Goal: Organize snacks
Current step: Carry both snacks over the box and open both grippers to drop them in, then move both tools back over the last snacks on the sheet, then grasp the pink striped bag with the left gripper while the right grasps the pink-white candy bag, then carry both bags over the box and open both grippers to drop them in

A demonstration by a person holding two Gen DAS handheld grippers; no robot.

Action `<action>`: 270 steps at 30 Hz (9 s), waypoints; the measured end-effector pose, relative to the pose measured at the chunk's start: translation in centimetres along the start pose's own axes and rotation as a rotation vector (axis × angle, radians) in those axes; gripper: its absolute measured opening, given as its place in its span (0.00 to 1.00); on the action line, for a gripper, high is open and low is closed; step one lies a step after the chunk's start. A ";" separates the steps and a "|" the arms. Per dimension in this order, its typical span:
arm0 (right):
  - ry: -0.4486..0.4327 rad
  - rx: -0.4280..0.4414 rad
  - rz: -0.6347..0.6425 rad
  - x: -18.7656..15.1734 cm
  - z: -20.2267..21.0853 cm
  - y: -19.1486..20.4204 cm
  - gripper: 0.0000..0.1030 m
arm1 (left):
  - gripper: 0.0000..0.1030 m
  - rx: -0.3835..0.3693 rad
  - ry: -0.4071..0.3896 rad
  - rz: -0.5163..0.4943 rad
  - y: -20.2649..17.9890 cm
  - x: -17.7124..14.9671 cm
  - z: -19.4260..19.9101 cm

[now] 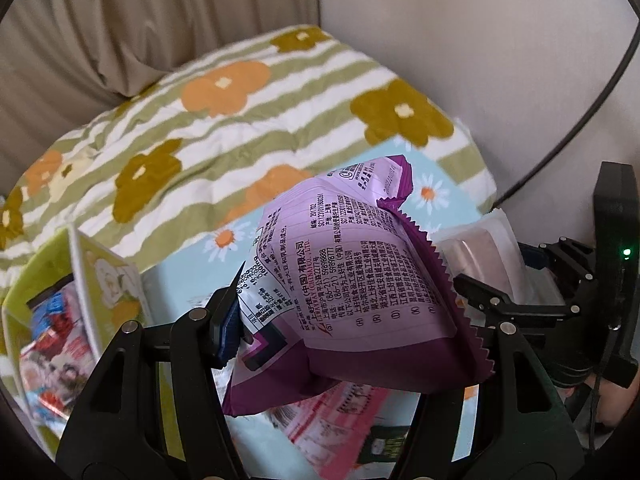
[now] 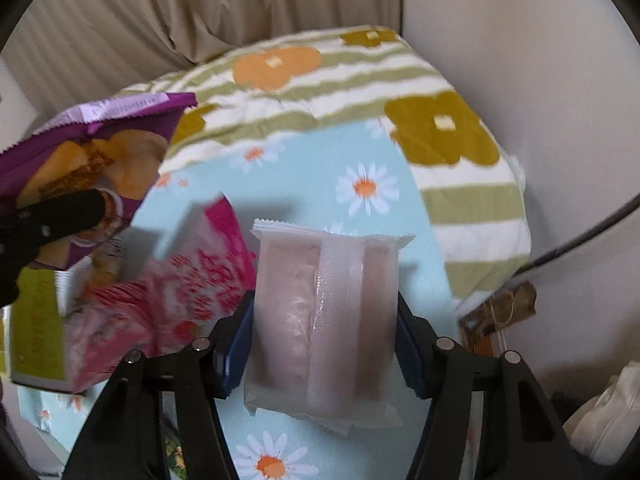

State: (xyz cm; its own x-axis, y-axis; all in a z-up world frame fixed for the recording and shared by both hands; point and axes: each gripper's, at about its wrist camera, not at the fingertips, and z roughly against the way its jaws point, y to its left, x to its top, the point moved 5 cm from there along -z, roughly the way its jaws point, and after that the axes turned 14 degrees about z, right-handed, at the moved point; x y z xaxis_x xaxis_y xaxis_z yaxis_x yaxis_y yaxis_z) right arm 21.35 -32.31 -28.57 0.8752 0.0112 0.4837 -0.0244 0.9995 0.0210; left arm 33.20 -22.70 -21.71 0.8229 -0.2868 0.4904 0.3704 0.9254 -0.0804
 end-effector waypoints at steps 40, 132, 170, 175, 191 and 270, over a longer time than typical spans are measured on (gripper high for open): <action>-0.181 0.371 0.337 8.0 9.9 32.1 0.56 | 0.99 0.156 -0.182 0.447 30.6 -13.2 16.6; -0.086 0.298 0.207 3.8 5.4 1.3 0.94 | 0.99 0.168 0.001 0.654 5.6 -8.4 1.0; 0.113 0.398 0.217 3.5 -4.6 5.8 0.94 | 0.75 0.074 0.213 0.693 6.9 -11.4 -7.0; 0.123 0.365 0.264 3.0 -5.5 6.8 0.94 | 0.69 0.054 0.216 0.666 6.5 -12.5 -6.3; 0.111 0.316 0.356 1.9 -6.9 8.3 0.56 | 0.65 0.027 0.189 0.645 6.5 -14.4 -4.7; -0.115 0.296 0.261 13.2 5.8 33.8 0.54 | 1.00 0.088 -0.124 0.550 38.5 -8.4 14.1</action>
State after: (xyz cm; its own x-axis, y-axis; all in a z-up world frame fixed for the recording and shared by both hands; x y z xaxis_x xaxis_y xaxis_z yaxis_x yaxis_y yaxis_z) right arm 29.27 1.50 -16.37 0.7621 0.2429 0.6002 -0.3910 0.9115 0.1275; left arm 34.45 18.80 -16.68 0.8255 0.2698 0.4957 -0.1404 0.9489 -0.2827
